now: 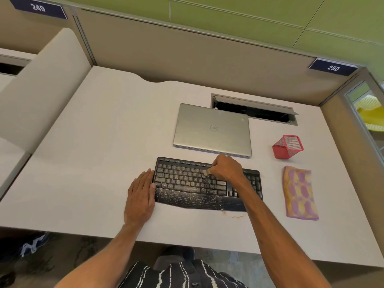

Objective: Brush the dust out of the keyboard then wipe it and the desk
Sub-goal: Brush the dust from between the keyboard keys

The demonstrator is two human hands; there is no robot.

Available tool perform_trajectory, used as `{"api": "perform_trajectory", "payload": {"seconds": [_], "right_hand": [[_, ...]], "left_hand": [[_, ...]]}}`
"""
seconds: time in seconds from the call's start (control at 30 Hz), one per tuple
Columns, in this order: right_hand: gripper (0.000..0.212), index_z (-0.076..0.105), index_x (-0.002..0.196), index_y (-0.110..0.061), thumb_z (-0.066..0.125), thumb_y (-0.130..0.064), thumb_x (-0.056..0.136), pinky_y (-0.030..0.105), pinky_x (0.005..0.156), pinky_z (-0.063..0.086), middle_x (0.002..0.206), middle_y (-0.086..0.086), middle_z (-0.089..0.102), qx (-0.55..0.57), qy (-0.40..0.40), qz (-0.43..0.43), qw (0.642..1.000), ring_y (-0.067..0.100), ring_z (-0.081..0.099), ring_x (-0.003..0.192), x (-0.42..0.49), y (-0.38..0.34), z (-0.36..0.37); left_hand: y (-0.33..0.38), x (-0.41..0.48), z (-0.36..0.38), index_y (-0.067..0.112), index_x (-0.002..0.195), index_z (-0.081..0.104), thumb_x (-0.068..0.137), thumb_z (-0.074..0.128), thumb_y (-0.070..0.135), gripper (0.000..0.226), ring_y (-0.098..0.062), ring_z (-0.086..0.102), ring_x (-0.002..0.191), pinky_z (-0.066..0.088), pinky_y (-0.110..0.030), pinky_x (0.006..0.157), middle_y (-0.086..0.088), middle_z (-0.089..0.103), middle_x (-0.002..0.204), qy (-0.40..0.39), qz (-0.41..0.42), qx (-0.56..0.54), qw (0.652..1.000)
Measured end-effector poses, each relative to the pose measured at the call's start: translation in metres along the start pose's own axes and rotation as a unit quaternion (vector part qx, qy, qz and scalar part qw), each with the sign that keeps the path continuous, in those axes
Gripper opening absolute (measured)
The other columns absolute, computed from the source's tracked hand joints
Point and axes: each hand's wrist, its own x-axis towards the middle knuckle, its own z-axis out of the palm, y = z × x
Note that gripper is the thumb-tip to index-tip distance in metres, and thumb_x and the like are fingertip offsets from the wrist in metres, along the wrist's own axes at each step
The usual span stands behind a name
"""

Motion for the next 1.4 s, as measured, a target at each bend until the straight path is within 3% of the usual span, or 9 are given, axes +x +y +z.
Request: {"api": "perform_trajectory", "payload": {"seconds": [0.1, 0.2, 0.37, 0.5, 0.63, 0.73, 1.03, 1.23, 1.4], "right_hand": [[0.023, 0.079, 0.091, -0.023, 0.074, -0.045, 0.092, 0.035, 0.078, 0.059, 0.076, -0.01, 0.073, -0.069, 0.035, -0.028, 0.997, 0.012, 0.067, 0.072, -0.005, 0.002, -0.009], [0.024, 0.078, 0.107, -0.023, 0.073, -0.043, 0.094, 0.04, 0.087, 0.06, 0.091, -0.006, 0.076, -0.131, 0.041, -0.06, 0.989, 0.014, 0.068, 0.082, -0.009, 0.002, -0.009], [0.025, 0.075, 0.117, -0.026, 0.067, -0.043, 0.1, 0.031, 0.08, 0.052, 0.099, -0.008, 0.076, -0.11, 0.025, -0.114, 0.987, 0.01, 0.06, 0.079, -0.009, -0.01, -0.004], [0.022, 0.076, 0.114, -0.03, 0.063, -0.044, 0.102, 0.024, 0.063, 0.043, 0.081, -0.015, 0.07, -0.072, 0.032, -0.129, 0.989, 0.005, 0.062, 0.069, -0.007, -0.012, -0.002], [0.028, 0.078, 0.102, -0.028, 0.068, -0.053, 0.096, 0.032, 0.079, 0.056, 0.081, -0.014, 0.072, -0.106, 0.057, -0.105, 0.987, 0.006, 0.063, 0.073, -0.002, 0.005, -0.01], [0.025, 0.078, 0.108, -0.027, 0.071, -0.047, 0.095, 0.038, 0.089, 0.059, 0.091, -0.011, 0.076, -0.121, 0.05, -0.103, 0.986, 0.01, 0.066, 0.082, -0.002, 0.012, -0.008], [0.02, 0.077, 0.113, -0.031, 0.065, -0.04, 0.101, 0.022, 0.058, 0.042, 0.081, -0.017, 0.073, -0.008, 0.017, -0.118, 0.993, 0.004, 0.058, 0.058, -0.005, -0.011, 0.007], [0.016, 0.082, 0.099, -0.021, 0.068, -0.029, 0.096, 0.022, 0.057, 0.047, 0.074, -0.009, 0.073, 0.06, 0.085, -0.036, 0.994, 0.008, 0.063, 0.06, -0.002, -0.007, 0.009], [0.016, 0.081, 0.096, -0.013, 0.067, -0.021, 0.094, 0.02, 0.049, 0.043, 0.07, -0.005, 0.072, 0.077, 0.021, -0.004, 0.997, 0.01, 0.057, 0.051, 0.0, -0.01, 0.018]], "left_hand": [[0.0, 0.0, 0.0, 0.025, 0.171, 0.035, 0.119, 0.022, 0.04, 0.055, -0.012, 0.027, 0.164, 0.02, -0.042, 0.136, 0.005, 0.038, 0.175, 0.002, 0.003, 0.002, 1.0], [-0.001, 0.0, 0.001, 0.025, 0.171, 0.034, 0.119, 0.022, 0.04, 0.055, -0.012, 0.027, 0.164, 0.021, -0.043, 0.136, 0.005, 0.038, 0.175, 0.004, 0.003, 0.005, 1.0], [-0.002, 0.0, 0.001, 0.026, 0.172, 0.033, 0.119, 0.021, 0.04, 0.056, -0.012, 0.026, 0.164, 0.019, -0.041, 0.137, 0.005, 0.037, 0.175, 0.001, 0.004, 0.01, 1.0], [-0.001, 0.0, 0.0, 0.026, 0.171, 0.034, 0.119, 0.021, 0.04, 0.056, -0.012, 0.026, 0.165, 0.021, -0.043, 0.136, 0.005, 0.037, 0.175, 0.003, 0.004, 0.005, 1.0], [-0.002, 0.0, 0.001, 0.025, 0.171, 0.036, 0.12, 0.023, 0.04, 0.055, -0.012, 0.028, 0.164, 0.021, -0.042, 0.136, 0.006, 0.039, 0.175, 0.006, 0.002, 0.004, 1.0], [-0.003, 0.0, 0.002, 0.025, 0.171, 0.035, 0.12, 0.022, 0.039, 0.055, -0.013, 0.028, 0.164, 0.022, -0.044, 0.136, 0.005, 0.039, 0.175, 0.004, 0.007, 0.006, 1.0], [-0.002, 0.001, 0.001, 0.025, 0.17, 0.037, 0.12, 0.023, 0.039, 0.054, -0.013, 0.03, 0.164, 0.023, -0.044, 0.136, 0.005, 0.04, 0.174, 0.006, 0.007, 0.009, 1.0], [-0.001, 0.0, 0.0, 0.025, 0.17, 0.037, 0.12, 0.023, 0.04, 0.055, -0.013, 0.03, 0.164, 0.021, -0.042, 0.136, 0.005, 0.04, 0.174, 0.005, 0.002, 0.005, 1.0], [0.0, 0.0, 0.0, 0.025, 0.17, 0.037, 0.12, 0.022, 0.04, 0.055, -0.013, 0.029, 0.164, 0.02, -0.042, 0.136, 0.005, 0.039, 0.174, 0.006, 0.003, 0.004, 1.0]]}}
